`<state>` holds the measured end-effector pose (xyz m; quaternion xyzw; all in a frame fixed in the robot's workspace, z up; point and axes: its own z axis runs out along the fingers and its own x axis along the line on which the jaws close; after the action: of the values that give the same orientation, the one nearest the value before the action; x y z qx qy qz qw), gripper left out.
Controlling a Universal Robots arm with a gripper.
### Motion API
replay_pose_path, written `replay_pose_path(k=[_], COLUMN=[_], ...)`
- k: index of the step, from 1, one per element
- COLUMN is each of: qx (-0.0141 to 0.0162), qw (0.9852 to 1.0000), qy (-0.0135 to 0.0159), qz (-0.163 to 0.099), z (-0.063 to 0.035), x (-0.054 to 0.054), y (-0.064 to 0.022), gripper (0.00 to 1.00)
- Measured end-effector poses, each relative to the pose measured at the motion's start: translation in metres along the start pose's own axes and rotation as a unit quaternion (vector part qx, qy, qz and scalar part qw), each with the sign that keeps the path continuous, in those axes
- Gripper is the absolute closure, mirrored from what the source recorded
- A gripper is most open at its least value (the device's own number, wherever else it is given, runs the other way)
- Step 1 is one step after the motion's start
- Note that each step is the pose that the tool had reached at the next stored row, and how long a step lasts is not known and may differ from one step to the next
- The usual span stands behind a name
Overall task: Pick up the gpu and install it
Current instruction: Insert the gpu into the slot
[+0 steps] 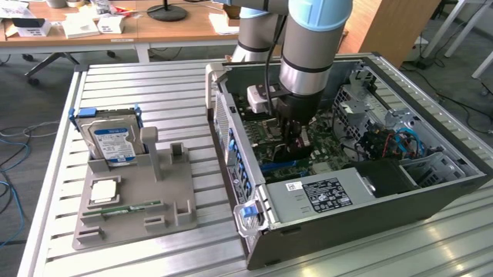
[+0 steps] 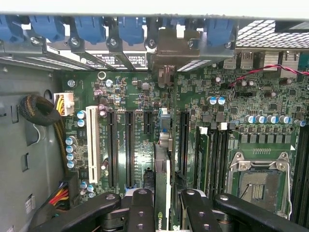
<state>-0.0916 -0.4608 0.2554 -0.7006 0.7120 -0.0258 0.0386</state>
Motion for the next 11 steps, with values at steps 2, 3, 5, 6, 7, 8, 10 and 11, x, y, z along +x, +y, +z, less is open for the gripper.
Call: replay_pose_path(k=[2,3,5,6,7,8,10,11], qx=[0.0009,0.0010,0.0013,0.0014,0.0015,0.0019,0.0029,0.0034], qw=[1.0000,1.0000,1.0000,1.0000,1.0000,1.0000,1.0000,1.0000], qy=[-0.0001,-0.0001,-0.0001,-0.0001,0.0000,0.0001,0.0000,-0.0001], qz=[0.000,0.000,0.000,0.000,0.000,0.000,0.000,0.000], z=[0.0001,0.0001,0.0003,0.0004,0.0005,0.0005,0.0008,0.0009], x=[0.0000,-0.0001,-0.0001,-0.0001,0.0000,-0.0001,-0.0001,-0.0001], y=[0.0000,0.0001,0.0005,0.0009,0.0011,0.0012,0.0013,0.0013], gripper=[0.74,0.74,0.74,0.74,0.74,0.74,0.74,0.74])
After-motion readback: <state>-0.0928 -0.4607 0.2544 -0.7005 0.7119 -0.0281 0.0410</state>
